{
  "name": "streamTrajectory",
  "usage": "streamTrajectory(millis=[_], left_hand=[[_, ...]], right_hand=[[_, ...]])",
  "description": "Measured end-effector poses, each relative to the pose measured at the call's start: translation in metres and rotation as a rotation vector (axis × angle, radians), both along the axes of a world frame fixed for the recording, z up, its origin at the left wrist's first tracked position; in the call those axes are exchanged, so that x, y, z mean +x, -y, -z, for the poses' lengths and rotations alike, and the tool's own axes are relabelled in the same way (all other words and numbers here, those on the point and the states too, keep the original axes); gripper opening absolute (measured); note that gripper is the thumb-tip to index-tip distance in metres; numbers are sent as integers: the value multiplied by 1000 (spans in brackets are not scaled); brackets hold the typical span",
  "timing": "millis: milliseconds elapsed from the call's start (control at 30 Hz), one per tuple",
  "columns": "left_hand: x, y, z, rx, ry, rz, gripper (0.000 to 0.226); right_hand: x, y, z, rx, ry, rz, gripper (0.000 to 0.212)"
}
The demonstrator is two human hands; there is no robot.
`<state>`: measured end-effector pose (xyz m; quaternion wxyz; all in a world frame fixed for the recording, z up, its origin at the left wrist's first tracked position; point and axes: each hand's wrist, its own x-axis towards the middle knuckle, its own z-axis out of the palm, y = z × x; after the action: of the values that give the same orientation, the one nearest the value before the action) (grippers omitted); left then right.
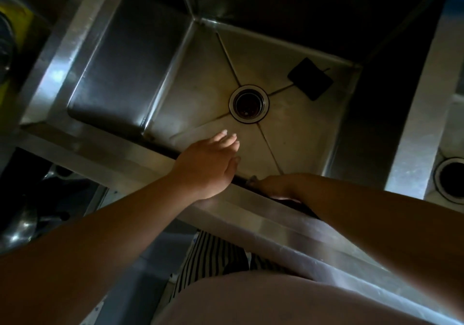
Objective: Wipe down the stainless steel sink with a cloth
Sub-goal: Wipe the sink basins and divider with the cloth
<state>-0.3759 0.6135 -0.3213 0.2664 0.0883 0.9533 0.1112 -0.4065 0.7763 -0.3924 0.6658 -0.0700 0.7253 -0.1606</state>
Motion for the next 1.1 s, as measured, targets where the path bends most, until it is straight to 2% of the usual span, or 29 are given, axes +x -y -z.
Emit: streamTrajectory(millis=[167, 333, 433, 533, 667, 833, 967, 1100], left_hand=[[0, 1, 0, 4, 10, -25, 50], [1, 1, -2, -9, 49, -21, 51], [0, 1, -3, -8, 101, -26, 51], [-1, 0, -4, -16, 159, -22, 51], [-3, 0, -4, -17, 196, -22, 50], [-7, -2, -7, 6, 244, -36, 50], [-13, 1, -7, 130, 295, -102, 50], [-29, 10, -9, 293, 294, -176, 50]], right_hand=[[-7, -20, -12, 137, 45, -24, 58], [-14, -30, -41, 76, 117, 153, 54], [-8, -40, -43, 69, 77, 190, 56], [-7, -50, -47, 68, 8, 213, 49], [-5, -63, -67, -10, 78, 301, 35], [-9, -65, -78, -195, 195, 757, 33], [-26, -60, -84, -231, 301, 1055, 35], [-35, -53, -82, -274, 285, 1334, 42]])
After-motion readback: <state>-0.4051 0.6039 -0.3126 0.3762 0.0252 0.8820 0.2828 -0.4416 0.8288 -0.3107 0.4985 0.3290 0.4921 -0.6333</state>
